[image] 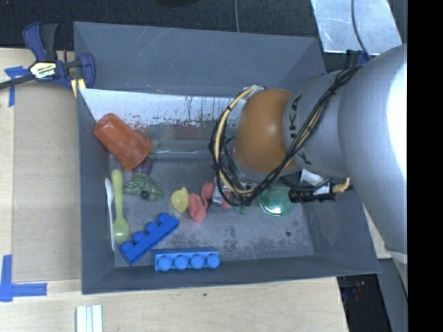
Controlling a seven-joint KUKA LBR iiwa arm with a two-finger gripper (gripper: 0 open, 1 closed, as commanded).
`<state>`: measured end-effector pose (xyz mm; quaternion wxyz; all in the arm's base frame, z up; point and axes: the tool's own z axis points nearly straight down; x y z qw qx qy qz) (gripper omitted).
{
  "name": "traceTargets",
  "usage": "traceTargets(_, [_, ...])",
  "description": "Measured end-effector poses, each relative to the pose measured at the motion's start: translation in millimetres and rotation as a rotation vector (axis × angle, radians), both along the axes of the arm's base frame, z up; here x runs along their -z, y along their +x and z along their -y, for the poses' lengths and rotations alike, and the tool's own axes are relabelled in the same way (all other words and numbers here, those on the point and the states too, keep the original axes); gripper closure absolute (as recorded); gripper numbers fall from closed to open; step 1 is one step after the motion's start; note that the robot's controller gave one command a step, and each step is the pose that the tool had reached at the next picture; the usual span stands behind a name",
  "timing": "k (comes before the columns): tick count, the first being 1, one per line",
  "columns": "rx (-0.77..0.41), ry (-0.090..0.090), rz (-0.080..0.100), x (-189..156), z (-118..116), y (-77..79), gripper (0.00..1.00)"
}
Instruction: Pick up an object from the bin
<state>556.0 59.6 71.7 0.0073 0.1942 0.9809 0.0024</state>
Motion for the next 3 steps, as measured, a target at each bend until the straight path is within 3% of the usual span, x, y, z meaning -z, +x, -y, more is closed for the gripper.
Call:
traceTargets(1, [-0.001,-0.001,-0.007,-23.7,0.5,-2.6,1.0])
traceTargets(2, [-0.001,0.0,-0.003,-68.0,0.7,-1.5,1.0])
traceTargets(3, [-0.002,0.0,0.001,-85.5,1.0,-0.5,1.0])
